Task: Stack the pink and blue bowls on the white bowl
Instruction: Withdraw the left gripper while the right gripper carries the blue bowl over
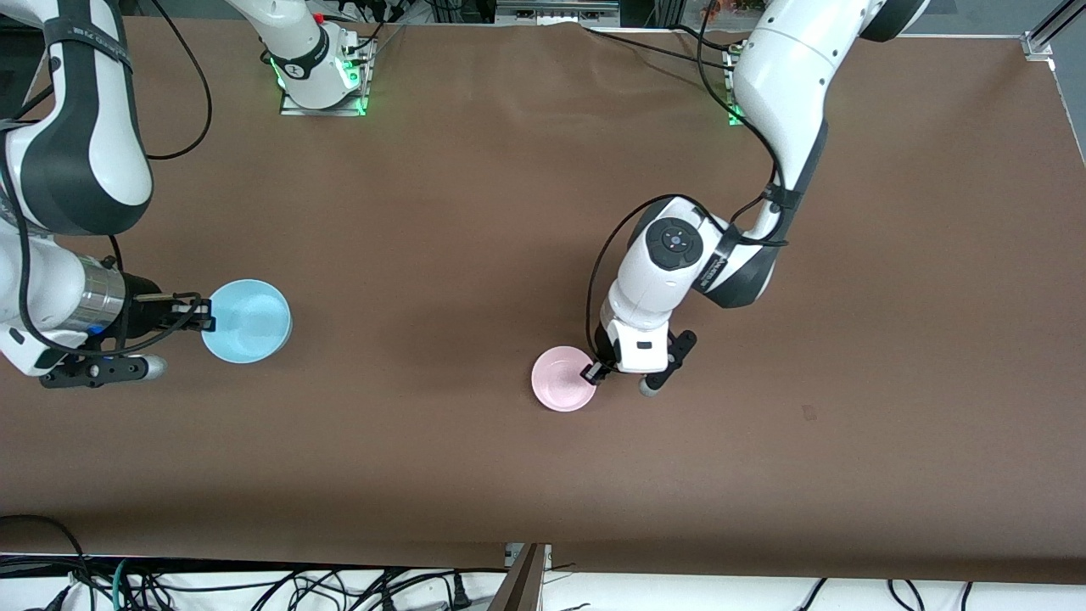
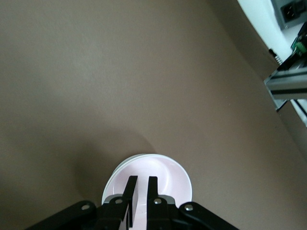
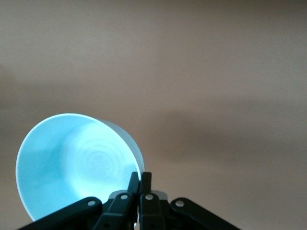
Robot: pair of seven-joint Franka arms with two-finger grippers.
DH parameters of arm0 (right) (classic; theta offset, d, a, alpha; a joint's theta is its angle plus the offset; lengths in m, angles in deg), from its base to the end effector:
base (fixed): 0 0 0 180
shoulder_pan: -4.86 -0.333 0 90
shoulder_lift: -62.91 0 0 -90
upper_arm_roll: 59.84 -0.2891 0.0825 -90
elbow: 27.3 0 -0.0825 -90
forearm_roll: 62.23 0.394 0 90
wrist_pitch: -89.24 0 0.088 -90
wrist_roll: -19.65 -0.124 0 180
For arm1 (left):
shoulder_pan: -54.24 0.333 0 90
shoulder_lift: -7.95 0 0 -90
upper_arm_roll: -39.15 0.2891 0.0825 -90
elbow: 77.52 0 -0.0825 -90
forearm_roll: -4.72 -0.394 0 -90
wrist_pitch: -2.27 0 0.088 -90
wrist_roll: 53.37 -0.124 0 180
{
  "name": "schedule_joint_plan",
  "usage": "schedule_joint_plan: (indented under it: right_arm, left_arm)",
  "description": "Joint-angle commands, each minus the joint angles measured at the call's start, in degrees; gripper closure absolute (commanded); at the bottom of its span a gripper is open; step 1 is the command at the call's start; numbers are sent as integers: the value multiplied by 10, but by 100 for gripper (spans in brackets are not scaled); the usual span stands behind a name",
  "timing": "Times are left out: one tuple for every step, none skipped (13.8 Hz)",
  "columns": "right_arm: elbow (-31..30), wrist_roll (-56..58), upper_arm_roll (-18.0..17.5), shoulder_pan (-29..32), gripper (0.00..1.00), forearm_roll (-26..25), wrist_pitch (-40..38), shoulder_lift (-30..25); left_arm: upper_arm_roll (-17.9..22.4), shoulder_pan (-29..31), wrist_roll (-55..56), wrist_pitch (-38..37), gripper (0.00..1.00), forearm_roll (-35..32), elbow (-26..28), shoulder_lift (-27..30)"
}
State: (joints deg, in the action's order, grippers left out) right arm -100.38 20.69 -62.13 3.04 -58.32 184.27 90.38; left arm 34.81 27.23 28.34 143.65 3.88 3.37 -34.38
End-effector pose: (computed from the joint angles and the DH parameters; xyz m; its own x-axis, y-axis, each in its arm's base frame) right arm 0.6827 0.0521 0.4291 0.9922 0.0807 -0.0946 0.0725 -0.9936 -0.0871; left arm 0.6486 -0.3823 0.2551 0.6232 0.7820 0.0069 0.7408 -0.5931 0.3154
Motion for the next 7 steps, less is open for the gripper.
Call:
schedule_joint_plan:
  right_arm:
    - [8,-70,-4,-31,100,7,30,21]
    - [8,-89,-3,-48,100,16,51,29]
    - [8,-116,-3,-63,100,25,70,44]
    - [9,-144,-3,-84,100,30,97,60]
    - [9,-171,-3,-107,100,32,134,78]
    - [9,-214,-3,-138,100,32,169,94]
    - [10,-266,-3,-170,100,31,207,114]
  left_arm:
    - [-3,29,-39,-60,86,4,5,43]
    - [-6,42,-58,-79,86,7,5,54]
    - [-8,53,-71,-95,86,7,5,67]
    - [-9,66,-80,-108,86,8,4,77]
    - [-9,77,-94,-120,86,13,4,88]
    - [-9,89,-115,-135,86,25,4,100]
    - [-9,103,-145,-157,86,39,4,115]
